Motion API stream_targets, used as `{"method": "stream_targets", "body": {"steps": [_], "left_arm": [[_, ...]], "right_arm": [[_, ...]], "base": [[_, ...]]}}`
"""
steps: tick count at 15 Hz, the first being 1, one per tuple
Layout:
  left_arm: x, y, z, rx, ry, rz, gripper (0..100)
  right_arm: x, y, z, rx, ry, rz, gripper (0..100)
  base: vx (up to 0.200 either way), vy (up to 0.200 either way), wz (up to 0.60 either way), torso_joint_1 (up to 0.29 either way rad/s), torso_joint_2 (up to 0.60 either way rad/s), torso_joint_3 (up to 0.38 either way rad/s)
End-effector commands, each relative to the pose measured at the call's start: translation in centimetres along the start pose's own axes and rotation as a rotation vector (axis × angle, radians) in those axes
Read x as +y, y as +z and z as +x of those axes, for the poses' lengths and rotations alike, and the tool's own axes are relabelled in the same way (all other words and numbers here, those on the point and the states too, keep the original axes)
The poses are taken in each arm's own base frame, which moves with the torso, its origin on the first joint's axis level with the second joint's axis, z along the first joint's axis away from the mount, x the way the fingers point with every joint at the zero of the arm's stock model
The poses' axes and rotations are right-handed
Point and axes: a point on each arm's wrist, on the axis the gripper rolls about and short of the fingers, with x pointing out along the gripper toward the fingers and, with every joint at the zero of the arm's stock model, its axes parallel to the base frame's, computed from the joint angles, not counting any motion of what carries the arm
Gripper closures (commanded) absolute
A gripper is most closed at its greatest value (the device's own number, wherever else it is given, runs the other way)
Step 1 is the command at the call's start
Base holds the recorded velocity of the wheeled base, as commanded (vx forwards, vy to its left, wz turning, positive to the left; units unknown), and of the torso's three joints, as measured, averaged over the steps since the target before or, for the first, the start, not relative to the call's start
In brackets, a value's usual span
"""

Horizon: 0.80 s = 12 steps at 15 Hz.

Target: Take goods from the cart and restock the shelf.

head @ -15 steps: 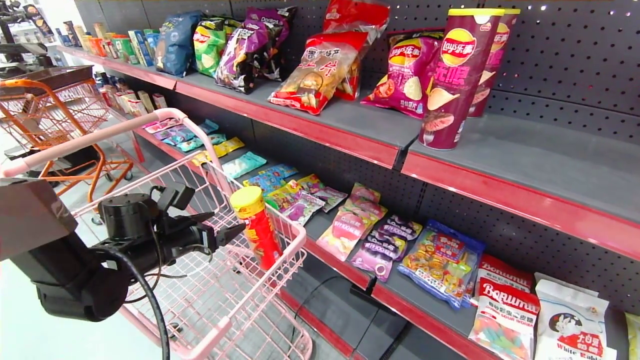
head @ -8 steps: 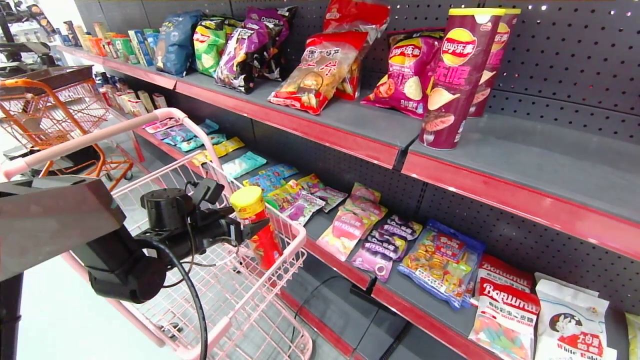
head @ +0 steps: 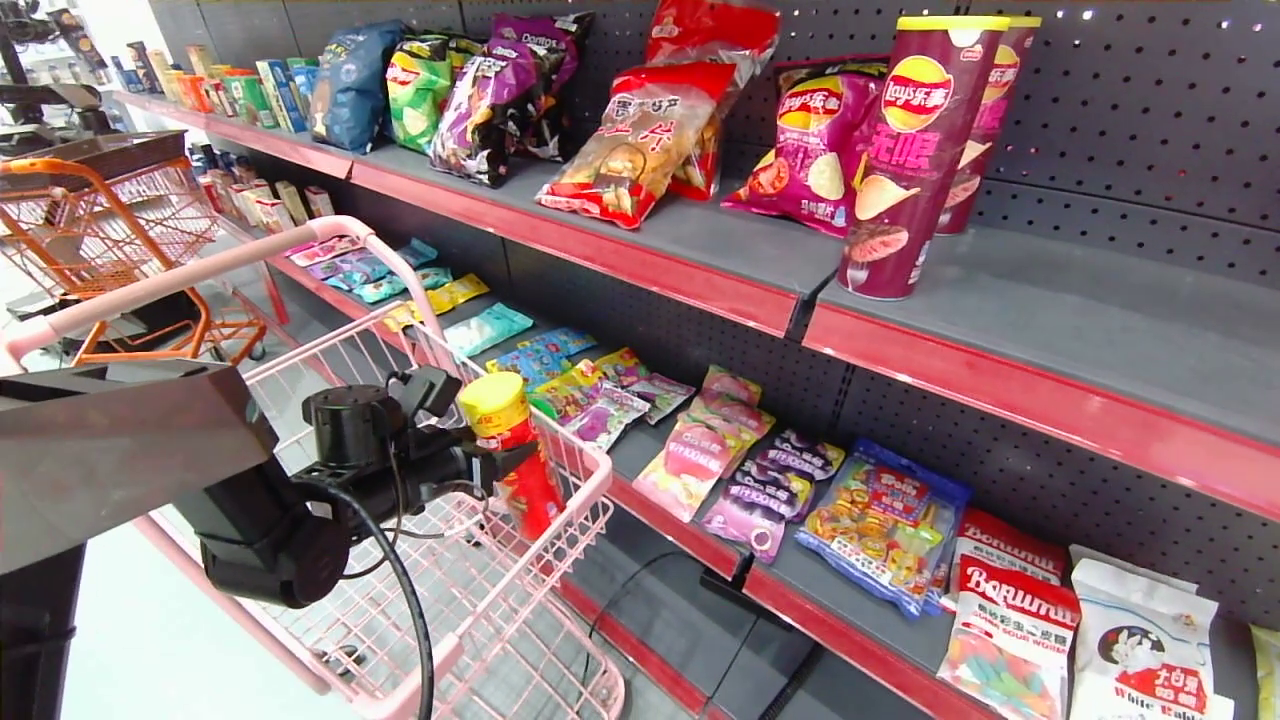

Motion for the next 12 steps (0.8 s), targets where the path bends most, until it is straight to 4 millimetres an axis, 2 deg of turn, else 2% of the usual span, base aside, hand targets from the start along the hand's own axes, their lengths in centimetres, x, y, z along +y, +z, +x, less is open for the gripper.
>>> {"method": "stream_targets", "body": {"steps": [1, 4, 7, 9, 10, 11, 12], "left_arm": [[0.0, 0.1, 0.0, -0.004, 0.000, 0.002, 100], [0.0, 0.2, -0.3, -0.003, 0.002, -0.002, 100], [-1.7, 5.3, -4.0, -0.112, 0.019, -0.101, 100], [-2.7, 8.4, -7.2, -0.144, 0.035, -0.090, 100], [-4.0, 10.5, -10.3, -0.145, 0.045, -0.092, 100], [-5.0, 11.6, -12.4, -0.143, 0.058, -0.095, 100], [-6.2, 13.0, -15.8, -0.141, 0.085, -0.098, 100]], "right_arm": [[0.0, 0.0, 0.0, 0.000, 0.000, 0.000, 0], [0.0, 0.0, 0.0, 0.000, 0.000, -0.001, 0], [0.0, 0.0, 0.0, 0.000, 0.000, -0.001, 0], [0.0, 0.0, 0.0, 0.000, 0.000, 0.000, 0], [0.0, 0.0, 0.0, 0.000, 0.000, 0.000, 0], [0.0, 0.0, 0.0, 0.000, 0.000, -0.001, 0], [0.0, 0.0, 0.0, 0.000, 0.000, 0.000, 0]], "base": [[0.000, 0.000, 0.00, 0.000, 0.00, 0.000], [0.000, 0.000, 0.00, 0.000, 0.00, 0.000], [0.000, 0.000, 0.00, 0.000, 0.00, 0.000], [0.000, 0.000, 0.00, 0.000, 0.00, 0.000], [0.000, 0.000, 0.00, 0.000, 0.00, 0.000], [0.000, 0.000, 0.00, 0.000, 0.00, 0.000], [0.000, 0.000, 0.00, 0.000, 0.00, 0.000]]}}
